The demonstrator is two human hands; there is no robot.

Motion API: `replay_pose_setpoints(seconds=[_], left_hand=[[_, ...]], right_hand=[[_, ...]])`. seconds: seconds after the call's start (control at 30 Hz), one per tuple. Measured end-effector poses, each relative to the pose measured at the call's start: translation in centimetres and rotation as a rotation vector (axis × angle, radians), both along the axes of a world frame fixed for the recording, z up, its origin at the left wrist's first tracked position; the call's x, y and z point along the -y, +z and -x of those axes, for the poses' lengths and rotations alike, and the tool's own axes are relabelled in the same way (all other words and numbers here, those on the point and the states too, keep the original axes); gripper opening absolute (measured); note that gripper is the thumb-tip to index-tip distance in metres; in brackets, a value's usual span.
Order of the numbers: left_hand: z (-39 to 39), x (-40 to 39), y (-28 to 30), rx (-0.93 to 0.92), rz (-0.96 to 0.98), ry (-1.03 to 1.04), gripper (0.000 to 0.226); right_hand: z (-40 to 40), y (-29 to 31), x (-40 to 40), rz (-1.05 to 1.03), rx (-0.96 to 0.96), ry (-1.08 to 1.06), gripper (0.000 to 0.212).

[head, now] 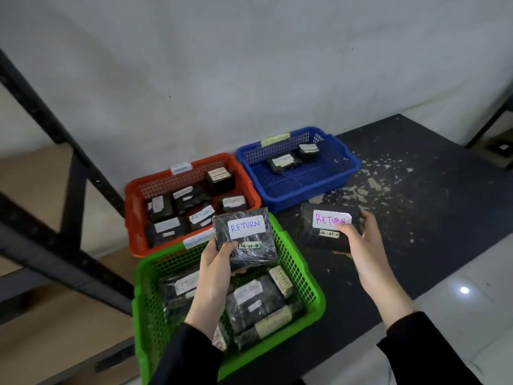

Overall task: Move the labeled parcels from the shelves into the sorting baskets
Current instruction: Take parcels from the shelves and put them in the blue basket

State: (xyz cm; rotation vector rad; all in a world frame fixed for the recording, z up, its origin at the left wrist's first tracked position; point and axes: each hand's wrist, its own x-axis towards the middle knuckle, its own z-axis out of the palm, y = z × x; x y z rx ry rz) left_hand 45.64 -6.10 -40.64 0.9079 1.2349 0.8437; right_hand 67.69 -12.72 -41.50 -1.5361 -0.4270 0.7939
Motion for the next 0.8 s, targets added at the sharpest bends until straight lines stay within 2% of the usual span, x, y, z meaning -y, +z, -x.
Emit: replay_pose_setpoints(seconds=[0.27,0.37,0.4,0.5,0.63,0.8], left_hand=[[-7.9,-7.8,-0.9,-0.028,0.082,0.027,0.021],[-9.1,-9.6,-1.8,-0.054,0.128,0.073,0.076],[-9.3,-10.0,-2.2,-0.057,0.135,0.087,0.079],[-10.3,-11.0,-2.3,-0.074,0.126,0.162,0.039],[-11.0,-11.5,-2.8,-0.107,0.169,0.294,0.04],[-12.7,-11.5,-3.1,-0.132,0.146,0.388,0.027]], right_hand=[[-8.5,-1.6,-8.5,0.118,0.029,0.035,0.026],[-9.9,-2.0,-12.4,0.165,0.039,0.092,0.022],[-10.2,-2.1,-13.8,0.173,0.048,0.123,0.022],[-10.9,-2.7,-18.6,0.233,0.058,0.257,0.024],[-11.4,-5.1,-25.2,0.301,-0.047,0.389,0.026],[-9.3,-8.5,-30.4,0.381,-0.447,0.446,0.035]])
